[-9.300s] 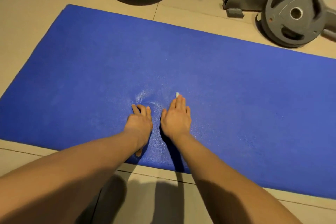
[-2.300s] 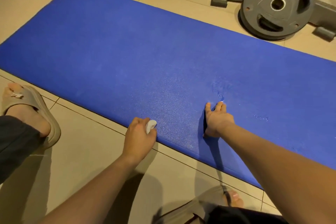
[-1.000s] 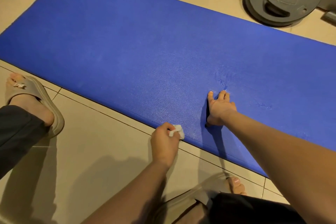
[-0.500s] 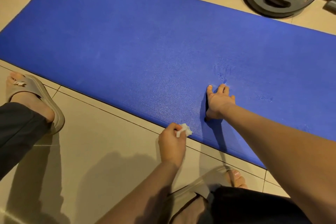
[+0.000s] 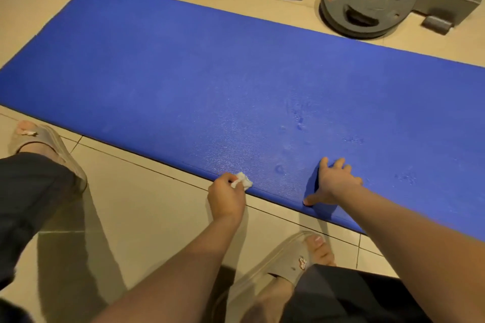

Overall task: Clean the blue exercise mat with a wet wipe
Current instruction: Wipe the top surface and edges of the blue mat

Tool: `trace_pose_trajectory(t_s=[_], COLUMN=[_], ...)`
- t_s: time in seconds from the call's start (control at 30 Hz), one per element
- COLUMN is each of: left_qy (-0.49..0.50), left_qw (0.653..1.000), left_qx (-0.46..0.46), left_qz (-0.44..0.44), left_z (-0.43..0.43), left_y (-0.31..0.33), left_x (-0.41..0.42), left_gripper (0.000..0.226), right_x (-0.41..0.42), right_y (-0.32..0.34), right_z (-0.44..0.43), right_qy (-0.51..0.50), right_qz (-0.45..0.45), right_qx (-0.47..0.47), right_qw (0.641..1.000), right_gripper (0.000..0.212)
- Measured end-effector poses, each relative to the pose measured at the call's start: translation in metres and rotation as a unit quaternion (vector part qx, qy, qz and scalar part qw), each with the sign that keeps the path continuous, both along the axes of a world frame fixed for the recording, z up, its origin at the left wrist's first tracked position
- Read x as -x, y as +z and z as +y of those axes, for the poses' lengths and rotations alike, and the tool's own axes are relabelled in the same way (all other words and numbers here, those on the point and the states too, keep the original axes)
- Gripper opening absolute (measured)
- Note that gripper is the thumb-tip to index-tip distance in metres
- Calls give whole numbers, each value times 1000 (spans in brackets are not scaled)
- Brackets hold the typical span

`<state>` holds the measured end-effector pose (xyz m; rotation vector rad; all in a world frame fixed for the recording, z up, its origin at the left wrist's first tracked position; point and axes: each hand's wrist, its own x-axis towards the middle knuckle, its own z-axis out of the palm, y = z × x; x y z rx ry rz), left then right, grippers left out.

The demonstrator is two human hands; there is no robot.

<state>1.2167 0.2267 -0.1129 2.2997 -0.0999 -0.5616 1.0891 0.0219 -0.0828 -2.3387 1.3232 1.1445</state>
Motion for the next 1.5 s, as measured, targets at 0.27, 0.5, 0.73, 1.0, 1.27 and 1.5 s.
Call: trace_pose_trajectory(t_s=[0.27, 0.5, 0.73, 1.0, 1.27, 1.5], left_qy=[-108, -211, -147, -230, -222, -266], left_qw=[993, 971, 986, 964, 971, 963], left_qx=[-46, -113, -72, -117, -70, -35], left_qz=[30, -12, -45, -63, -58, -37], left_z=[-32, -28, -24, -20, -24, -55], left_y=[12, 30, 9, 7, -2, -5], left_x=[56, 53, 64, 34, 39, 96], left_gripper=[6, 32, 49, 18, 8, 17], right_x=[8, -6, -4, -17, 13, 78], right_y=[-5, -2, -10, -3, -4, -9], right_z=[-3, -11, 1, 2, 1, -37], right_qy=[92, 76, 83, 67, 77, 40], right_qz=[7, 22, 42, 83, -6, -208], right_qx=[-1, -13, 16, 23, 19, -47], right_qw=[996, 997, 996, 994, 997, 976], right_gripper=[149, 145, 136, 138, 126, 109])
